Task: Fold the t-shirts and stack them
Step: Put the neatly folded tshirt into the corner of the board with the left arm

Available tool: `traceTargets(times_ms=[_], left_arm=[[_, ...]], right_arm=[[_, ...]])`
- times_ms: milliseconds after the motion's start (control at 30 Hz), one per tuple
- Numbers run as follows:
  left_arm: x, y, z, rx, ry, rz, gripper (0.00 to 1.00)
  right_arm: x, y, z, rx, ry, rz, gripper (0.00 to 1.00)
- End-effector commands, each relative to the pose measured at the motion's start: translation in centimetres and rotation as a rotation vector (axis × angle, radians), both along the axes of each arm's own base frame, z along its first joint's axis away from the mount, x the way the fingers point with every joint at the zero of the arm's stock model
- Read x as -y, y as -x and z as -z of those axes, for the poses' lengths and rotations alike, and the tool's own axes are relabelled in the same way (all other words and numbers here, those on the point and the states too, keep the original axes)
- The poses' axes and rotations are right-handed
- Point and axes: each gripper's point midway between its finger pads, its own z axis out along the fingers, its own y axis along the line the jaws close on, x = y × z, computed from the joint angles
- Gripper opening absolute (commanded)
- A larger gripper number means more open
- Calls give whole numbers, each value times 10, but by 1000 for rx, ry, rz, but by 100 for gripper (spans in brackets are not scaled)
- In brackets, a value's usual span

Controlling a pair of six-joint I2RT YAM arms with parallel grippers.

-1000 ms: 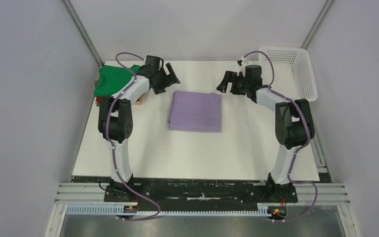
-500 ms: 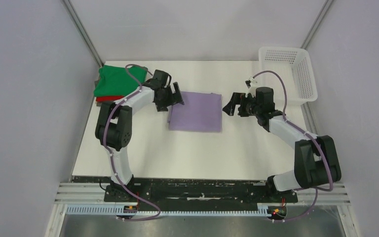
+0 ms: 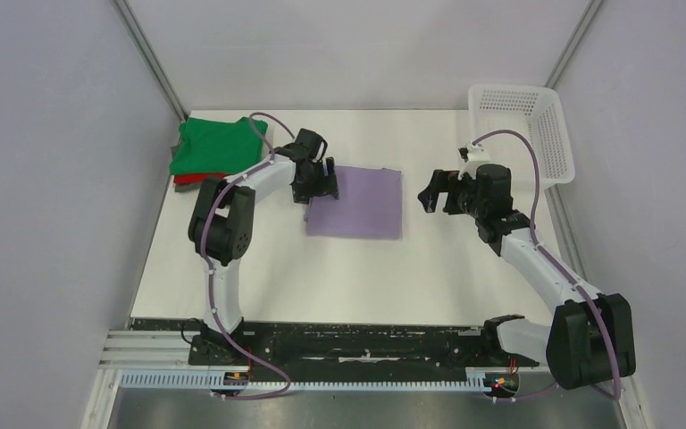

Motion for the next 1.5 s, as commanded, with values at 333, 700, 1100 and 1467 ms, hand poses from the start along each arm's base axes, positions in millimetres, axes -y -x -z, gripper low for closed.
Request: traceTargets(times_ms=[333, 700, 1100, 1467], left_arm=[[-12, -13, 26, -16, -292, 0, 2], [-88, -85, -101, 323, -740, 44, 2], [-148, -110, -195, 447, -1048, 103, 2], [-174, -105, -258, 521, -1079, 21, 2]], right_arm=[[33, 10, -2, 36, 133, 93, 98], [46, 10, -4, 48, 190, 133, 98], [46, 13, -6, 54, 198, 123, 98], [46, 15, -5, 50, 203, 117, 98]])
